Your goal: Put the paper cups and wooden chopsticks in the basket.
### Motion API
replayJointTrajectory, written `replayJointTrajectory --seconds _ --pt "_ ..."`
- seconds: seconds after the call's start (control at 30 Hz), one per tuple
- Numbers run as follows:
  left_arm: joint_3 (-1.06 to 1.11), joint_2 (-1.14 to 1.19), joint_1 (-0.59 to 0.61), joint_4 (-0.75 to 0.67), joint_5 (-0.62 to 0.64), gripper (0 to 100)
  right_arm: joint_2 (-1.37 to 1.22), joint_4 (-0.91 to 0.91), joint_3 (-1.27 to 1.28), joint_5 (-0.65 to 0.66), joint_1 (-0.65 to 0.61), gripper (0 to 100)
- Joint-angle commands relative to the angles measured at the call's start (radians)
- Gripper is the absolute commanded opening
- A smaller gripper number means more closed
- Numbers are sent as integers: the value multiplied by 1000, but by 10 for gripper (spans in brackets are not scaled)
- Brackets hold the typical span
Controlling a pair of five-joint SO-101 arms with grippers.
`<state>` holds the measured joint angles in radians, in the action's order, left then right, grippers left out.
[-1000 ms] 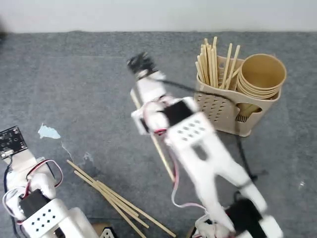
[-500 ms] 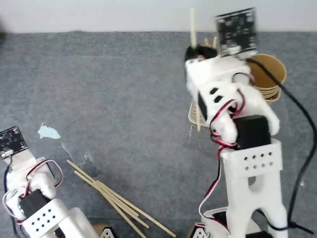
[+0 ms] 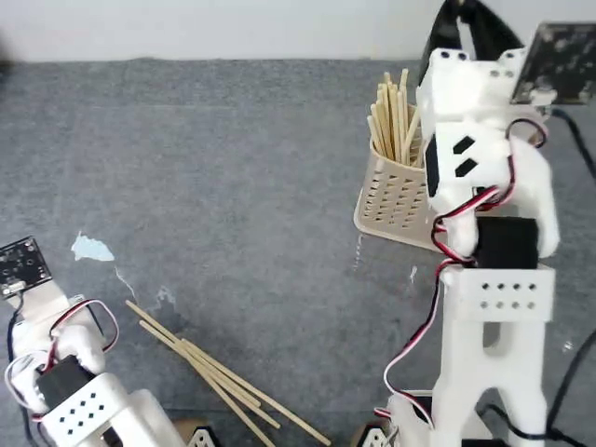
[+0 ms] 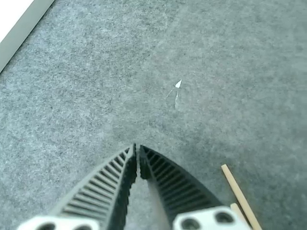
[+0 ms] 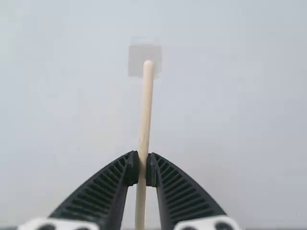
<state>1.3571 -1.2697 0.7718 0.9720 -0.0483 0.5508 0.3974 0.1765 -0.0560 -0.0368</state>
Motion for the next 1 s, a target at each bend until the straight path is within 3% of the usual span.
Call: replayJointTrajectory --seconds 0.0,0.33,0.53,0.8,0.9,0.97 --pt "-61 -12 -5 -20 6 15 39 -219 143 -8 35 8" --pt "-61 -12 -6 -20 6 15 30 -249 213 68 24 15" --pt "-61 -12 -6 -20 6 15 64 -96 186 84 -18 148" --pt "-56 -12 -6 -21 6 15 240 209 210 84 -127 75" --pt "-56 -12 -6 -21 6 15 318 360 276 83 -202 6" --pt "-56 -12 -8 -21 8 15 367 427 358 83 -260 17"
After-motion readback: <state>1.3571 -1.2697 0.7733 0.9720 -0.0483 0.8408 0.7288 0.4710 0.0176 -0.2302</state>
